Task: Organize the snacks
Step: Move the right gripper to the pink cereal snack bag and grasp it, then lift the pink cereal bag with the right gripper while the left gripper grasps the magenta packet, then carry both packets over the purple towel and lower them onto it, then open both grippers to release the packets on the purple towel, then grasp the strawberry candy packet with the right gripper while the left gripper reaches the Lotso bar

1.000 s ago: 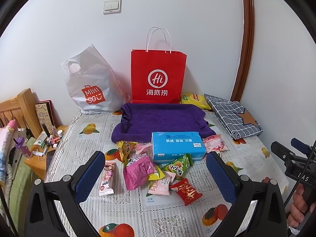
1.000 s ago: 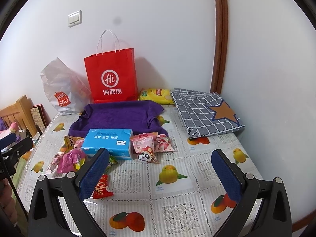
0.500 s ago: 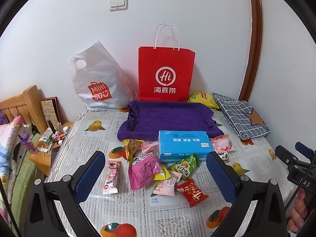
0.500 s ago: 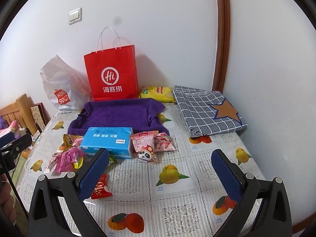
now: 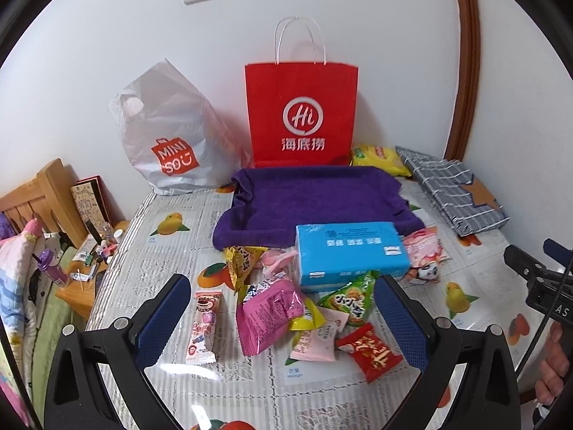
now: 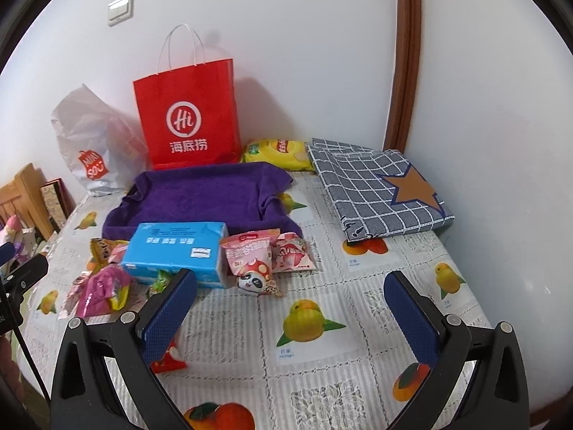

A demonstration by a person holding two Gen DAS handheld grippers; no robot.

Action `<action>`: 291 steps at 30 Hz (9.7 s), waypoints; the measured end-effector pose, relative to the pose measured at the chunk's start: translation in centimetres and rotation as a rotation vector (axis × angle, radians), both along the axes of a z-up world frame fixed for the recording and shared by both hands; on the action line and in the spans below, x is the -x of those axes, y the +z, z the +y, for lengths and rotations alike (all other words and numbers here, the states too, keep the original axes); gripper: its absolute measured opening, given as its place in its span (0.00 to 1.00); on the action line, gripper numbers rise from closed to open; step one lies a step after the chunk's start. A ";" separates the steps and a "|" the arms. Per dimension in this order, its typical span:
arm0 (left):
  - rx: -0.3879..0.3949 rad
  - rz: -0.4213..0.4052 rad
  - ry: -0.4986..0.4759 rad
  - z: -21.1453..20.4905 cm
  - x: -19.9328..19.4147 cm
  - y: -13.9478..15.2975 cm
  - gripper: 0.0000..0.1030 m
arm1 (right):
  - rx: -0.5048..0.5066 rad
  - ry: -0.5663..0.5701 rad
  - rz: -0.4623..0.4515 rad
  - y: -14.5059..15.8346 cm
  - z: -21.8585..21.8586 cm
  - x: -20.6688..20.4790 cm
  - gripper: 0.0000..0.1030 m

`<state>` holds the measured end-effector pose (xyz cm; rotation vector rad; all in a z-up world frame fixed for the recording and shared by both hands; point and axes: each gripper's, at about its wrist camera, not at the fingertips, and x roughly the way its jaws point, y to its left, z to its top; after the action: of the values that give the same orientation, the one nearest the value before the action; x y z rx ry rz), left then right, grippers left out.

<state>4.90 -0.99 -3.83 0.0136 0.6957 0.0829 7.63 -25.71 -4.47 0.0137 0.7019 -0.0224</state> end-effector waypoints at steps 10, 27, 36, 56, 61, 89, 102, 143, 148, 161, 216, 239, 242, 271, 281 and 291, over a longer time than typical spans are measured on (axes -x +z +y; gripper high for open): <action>0.030 0.089 -0.006 1.8 -3.6 -2.8 1.00 | 0.014 0.062 0.058 -3.9 0.3 -3.9 0.99; 0.052 0.103 0.003 5.3 -7.1 -5.5 1.00 | -0.070 0.178 0.199 -10.4 1.8 -10.9 0.74; 0.091 0.125 0.050 8.6 -6.6 -6.7 1.00 | -0.063 0.200 0.220 -12.6 2.8 -12.1 0.64; 0.190 0.205 -0.040 7.0 -6.6 -8.6 1.00 | -0.049 0.208 0.165 -11.0 2.4 -9.7 0.44; 0.186 0.252 -0.049 5.6 -7.7 -9.8 1.00 | -0.045 0.189 0.150 -10.3 1.4 -8.5 0.44; 0.273 0.310 -0.039 5.4 -8.6 -11.4 0.68 | -0.025 0.162 0.120 -9.2 0.1 -5.3 0.44; 0.266 0.256 -0.067 5.2 -6.3 -8.4 0.68 | -0.032 0.167 0.088 -7.2 0.5 -3.5 0.44; 0.239 0.147 -0.127 4.4 -16.6 1.2 0.68 | -0.058 0.233 0.026 0.4 5.6 -16.1 0.41; 0.231 0.139 -0.119 5.2 -19.8 1.1 0.68 | -0.051 0.232 0.031 0.3 6.4 -20.1 0.41; 0.257 0.177 -0.084 6.7 -27.5 -1.4 0.68 | -0.055 0.251 0.084 -2.7 7.9 -28.4 0.41; 0.155 0.406 -0.133 3.0 -32.1 -9.2 0.75 | -0.011 0.255 0.209 -7.8 8.1 -31.1 0.71; 0.096 0.132 -0.134 2.6 -25.4 -0.9 0.78 | -0.022 0.041 -0.014 -0.9 1.5 -21.6 0.77; 0.109 0.147 -0.143 2.6 -23.8 -0.6 0.78 | -0.042 0.030 -0.033 -0.1 0.8 -19.8 0.77; 0.240 0.192 0.007 7.9 -11.3 -2.9 0.78 | -0.172 0.051 0.095 -4.6 -3.9 -10.8 0.65; 0.256 0.245 0.077 9.1 -13.1 -5.6 0.78 | -0.166 0.118 0.207 -10.7 -2.7 -15.1 0.61; 0.243 0.267 0.106 10.0 -14.2 -6.6 0.78 | -0.157 0.126 0.293 -14.5 -2.2 -18.2 0.61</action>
<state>19.08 9.03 -10.38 -0.2498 0.9698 0.0989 25.81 -27.90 -19.01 0.1182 0.9953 0.1547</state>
